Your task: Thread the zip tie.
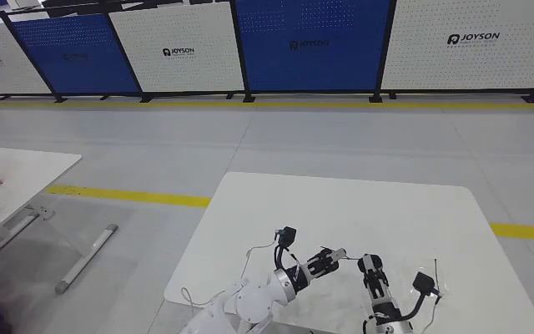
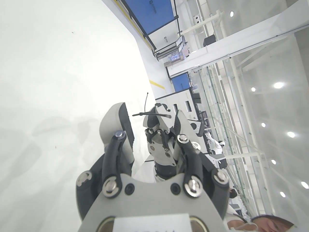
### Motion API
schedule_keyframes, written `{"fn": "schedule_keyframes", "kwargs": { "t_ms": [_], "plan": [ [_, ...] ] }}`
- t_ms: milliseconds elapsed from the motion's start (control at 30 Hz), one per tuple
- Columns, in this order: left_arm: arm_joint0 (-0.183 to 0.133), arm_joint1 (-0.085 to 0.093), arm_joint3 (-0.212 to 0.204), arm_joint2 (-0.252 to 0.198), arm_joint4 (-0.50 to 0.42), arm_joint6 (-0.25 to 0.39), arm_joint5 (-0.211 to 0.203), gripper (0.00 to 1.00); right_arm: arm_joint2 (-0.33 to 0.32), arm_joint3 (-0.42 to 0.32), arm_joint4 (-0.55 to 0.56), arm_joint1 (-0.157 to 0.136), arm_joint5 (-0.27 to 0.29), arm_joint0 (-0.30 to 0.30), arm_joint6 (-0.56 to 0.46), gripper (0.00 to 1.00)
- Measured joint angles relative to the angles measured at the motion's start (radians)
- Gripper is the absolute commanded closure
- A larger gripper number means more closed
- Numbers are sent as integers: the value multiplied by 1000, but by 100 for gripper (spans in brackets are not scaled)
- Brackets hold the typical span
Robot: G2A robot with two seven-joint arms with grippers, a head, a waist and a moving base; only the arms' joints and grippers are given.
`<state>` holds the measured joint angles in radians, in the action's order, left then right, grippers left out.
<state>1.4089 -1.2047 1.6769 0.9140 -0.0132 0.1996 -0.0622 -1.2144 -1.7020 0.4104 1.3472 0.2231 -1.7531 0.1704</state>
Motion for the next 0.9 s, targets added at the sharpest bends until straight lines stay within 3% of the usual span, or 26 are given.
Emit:
{"fn": "schedule_keyframes", "kwargs": {
  "t_ms": [133, 267, 900],
  "plan": [
    [4, 0, 2, 4, -1, -3, -2, 94, -2, -1, 0, 0, 0, -2, 1, 100],
    [5, 0, 3, 4, 1, -3, -2, 100, -2, -1, 1, 0, 1, -2, 0, 100],
    [6, 0, 13, 2, 8, 14, -16, 100, 5, -4, 18, 2, 0, -1, -2, 100]
  ]
}}
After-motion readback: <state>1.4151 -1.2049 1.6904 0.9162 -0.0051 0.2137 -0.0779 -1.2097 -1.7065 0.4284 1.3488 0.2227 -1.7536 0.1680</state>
